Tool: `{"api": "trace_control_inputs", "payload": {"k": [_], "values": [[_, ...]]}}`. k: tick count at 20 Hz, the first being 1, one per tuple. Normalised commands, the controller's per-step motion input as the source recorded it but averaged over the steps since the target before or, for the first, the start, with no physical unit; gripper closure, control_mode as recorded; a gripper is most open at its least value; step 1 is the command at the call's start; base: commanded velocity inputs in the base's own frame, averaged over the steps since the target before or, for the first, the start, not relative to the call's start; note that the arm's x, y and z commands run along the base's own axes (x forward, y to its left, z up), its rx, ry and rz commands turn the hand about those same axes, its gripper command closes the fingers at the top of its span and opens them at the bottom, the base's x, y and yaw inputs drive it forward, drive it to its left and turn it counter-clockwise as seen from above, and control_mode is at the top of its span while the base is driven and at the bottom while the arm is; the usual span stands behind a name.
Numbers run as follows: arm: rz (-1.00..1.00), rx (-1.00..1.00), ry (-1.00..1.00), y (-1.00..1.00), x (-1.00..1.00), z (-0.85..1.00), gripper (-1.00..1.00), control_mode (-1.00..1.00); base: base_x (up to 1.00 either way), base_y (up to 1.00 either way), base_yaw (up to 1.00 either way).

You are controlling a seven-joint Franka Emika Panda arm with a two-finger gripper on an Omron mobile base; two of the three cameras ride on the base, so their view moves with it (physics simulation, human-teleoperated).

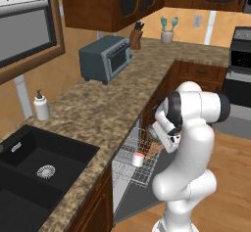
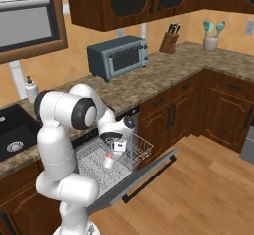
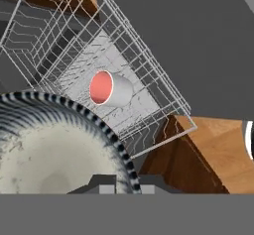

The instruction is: Pick up the cup and bowl from the counter, place them in the dishwasher, and close the dishwasher door.

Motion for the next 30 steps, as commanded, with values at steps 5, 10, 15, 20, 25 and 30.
{"api": "trace_control_inputs", "payload": {"k": [5,10,15,20,25,30], "values": [[-0.13,0.07,0.02,-0.1,0.56,-0.61,1.0,-1.0,0.0,0.0,0.0],[-0.12,0.05,0.08,-0.21,0.91,-0.47,1.0,-1.0,0.0,0.0,0.0],[-0.07,0.04,0.12,-0.18,0.95,-0.47,1.0,-1.0,0.0,0.0,0.0],[-0.01,0.03,0.19,-0.02,0.8,-0.59,1.0,-1.0,0.0,0.0,0.0],[0.0,0.02,0.22,0.0,0.67,-0.72,1.0,-1.0,0.0,0.0,0.0],[0.0,0.04,0.18,-0.02,0.53,-0.72,1.0,-1.0,0.0,0.0,0.0]]}}
